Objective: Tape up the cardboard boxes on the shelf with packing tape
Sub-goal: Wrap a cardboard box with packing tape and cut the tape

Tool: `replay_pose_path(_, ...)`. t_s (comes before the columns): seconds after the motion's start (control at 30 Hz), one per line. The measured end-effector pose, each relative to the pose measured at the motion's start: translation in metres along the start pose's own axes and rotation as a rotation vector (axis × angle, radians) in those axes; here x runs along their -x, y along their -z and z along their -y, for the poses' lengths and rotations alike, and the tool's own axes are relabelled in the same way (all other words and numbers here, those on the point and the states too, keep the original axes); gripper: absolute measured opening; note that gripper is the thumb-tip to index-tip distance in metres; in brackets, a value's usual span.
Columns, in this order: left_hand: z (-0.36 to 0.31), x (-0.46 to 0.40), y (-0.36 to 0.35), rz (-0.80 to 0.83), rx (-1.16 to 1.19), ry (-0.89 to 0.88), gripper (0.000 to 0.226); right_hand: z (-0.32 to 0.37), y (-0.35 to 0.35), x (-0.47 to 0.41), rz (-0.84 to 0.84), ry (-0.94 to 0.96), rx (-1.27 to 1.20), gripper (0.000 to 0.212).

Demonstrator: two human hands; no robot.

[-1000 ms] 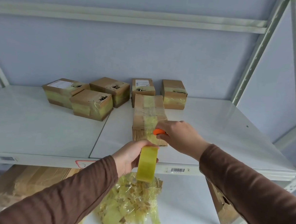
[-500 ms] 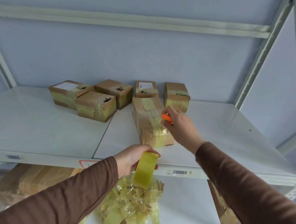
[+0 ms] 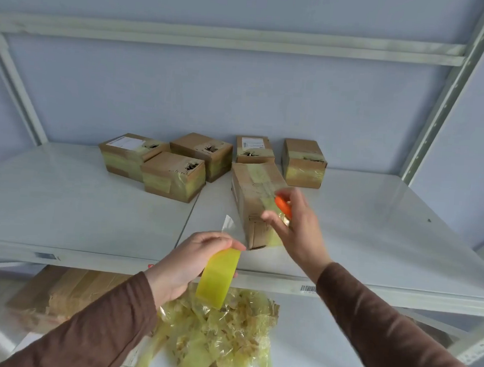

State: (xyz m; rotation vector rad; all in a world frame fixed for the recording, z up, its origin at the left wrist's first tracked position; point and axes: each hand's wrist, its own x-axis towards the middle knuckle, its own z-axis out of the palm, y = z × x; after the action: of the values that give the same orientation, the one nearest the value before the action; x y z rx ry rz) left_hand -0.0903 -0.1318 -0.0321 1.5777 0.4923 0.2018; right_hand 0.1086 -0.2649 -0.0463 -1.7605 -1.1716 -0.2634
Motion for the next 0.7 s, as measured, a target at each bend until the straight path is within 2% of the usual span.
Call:
replay_pose_path(0.07,-0.002,0.001,0.012,-0.020,-0.117,-0.093,0.028,0.032,-0.016,-0.004,0.108,-0.150,-0.332,0.068)
replay_pose_path(0.1,-0.004,0.002,0.018,-0.019,-0.170,-0.135,0.028,0.044,-0.026,-0.005,0.198,-0.201,-0.405,0.076)
replay_pose_path(0.2,-0.011,0.007,0.034,0.020,-0.262,-0.203,0.023,0.067,-0.049,-0.010,0.413,-0.188,-0.412,0.096)
replay_pose_path(0.23,-0.013,0.008,0.041,0.038,-0.284,-0.212,0.021,0.073,-0.056,-0.011,0.447,-0.162,-0.403,0.095)
replay_pose_path(0.3,-0.012,0.008,0.055,0.027,-0.361,-0.203,0.023,0.081,-0.070,-0.014,0.470,-0.101,-0.419,0.075)
replay_pose_path(0.37,-0.010,0.005,0.074,-0.025,-0.465,-0.185,0.022,0.086,-0.089,-0.015,0.450,-0.048,-0.414,0.046)
replay_pose_path(0.43,-0.008,0.002,0.091,-0.057,-0.559,-0.174,0.022,0.089,-0.106,-0.016,0.419,-0.030,-0.367,0.028)
replay_pose_path(0.5,-0.006,-0.001,0.108,-0.087,-0.638,-0.188,0.031,0.094,-0.124,-0.019,0.347,-0.057,-0.324,0.021)
replay_pose_path(0.57,-0.005,-0.008,0.126,-0.131,-0.815,-0.244,0.028,0.099,-0.141,-0.024,0.216,-0.092,-0.320,0.018)
replay_pose_path(0.63,-0.005,-0.018,0.142,-0.193,-0.991,-0.268,0.020,0.103,-0.159,-0.027,0.117,-0.158,-0.422,0.018)
replay_pose_path(0.7,-0.007,-0.029,0.159,-0.251,-1.042,-0.226,0.030,0.109,-0.180,-0.027,0.087,-0.298,-0.558,0.017)
